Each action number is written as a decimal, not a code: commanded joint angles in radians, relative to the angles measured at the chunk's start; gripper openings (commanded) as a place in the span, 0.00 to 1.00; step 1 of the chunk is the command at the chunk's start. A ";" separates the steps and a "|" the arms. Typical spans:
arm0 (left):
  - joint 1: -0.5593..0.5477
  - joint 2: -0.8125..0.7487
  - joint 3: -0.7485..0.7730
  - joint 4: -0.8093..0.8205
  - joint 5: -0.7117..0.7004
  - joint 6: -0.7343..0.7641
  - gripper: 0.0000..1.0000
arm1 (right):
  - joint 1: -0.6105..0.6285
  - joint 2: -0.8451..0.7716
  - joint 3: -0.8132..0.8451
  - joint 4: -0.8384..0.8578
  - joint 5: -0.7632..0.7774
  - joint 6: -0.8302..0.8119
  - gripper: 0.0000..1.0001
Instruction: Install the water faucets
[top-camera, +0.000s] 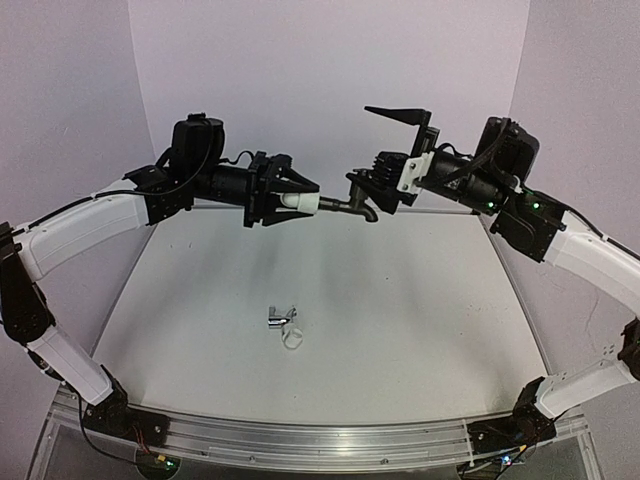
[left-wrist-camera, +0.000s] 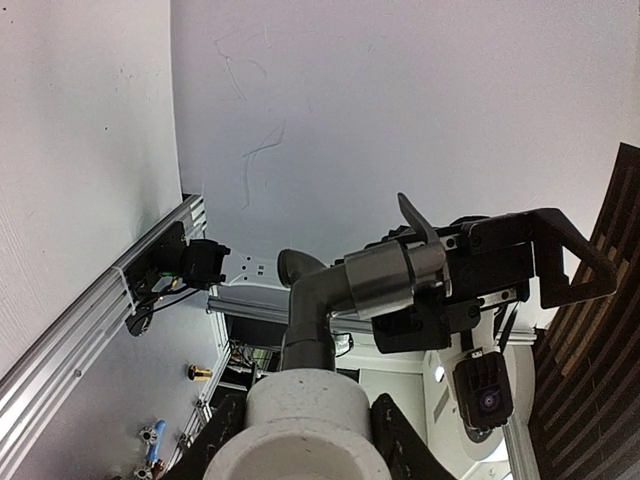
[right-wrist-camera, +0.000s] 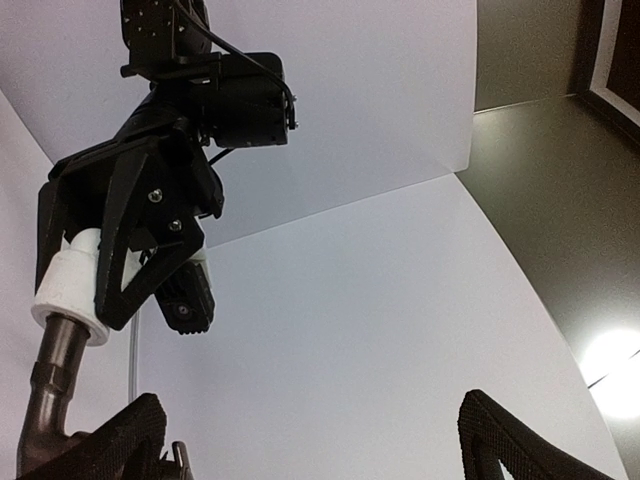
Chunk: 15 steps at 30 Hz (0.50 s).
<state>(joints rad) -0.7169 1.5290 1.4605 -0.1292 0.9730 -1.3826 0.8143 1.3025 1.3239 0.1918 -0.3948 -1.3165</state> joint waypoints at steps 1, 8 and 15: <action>-0.008 -0.088 0.079 0.064 0.095 0.048 0.00 | -0.035 0.024 0.010 -0.050 0.030 0.038 0.98; -0.008 -0.101 0.082 0.053 0.099 0.052 0.00 | -0.041 0.044 0.031 -0.094 0.030 0.069 0.98; 0.006 -0.062 0.054 0.190 0.047 -0.101 0.00 | -0.040 -0.065 0.008 -0.161 -0.196 0.020 0.98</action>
<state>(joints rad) -0.7097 1.5188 1.4605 -0.1768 0.9704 -1.3958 0.7841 1.3104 1.3449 0.1224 -0.4597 -1.2561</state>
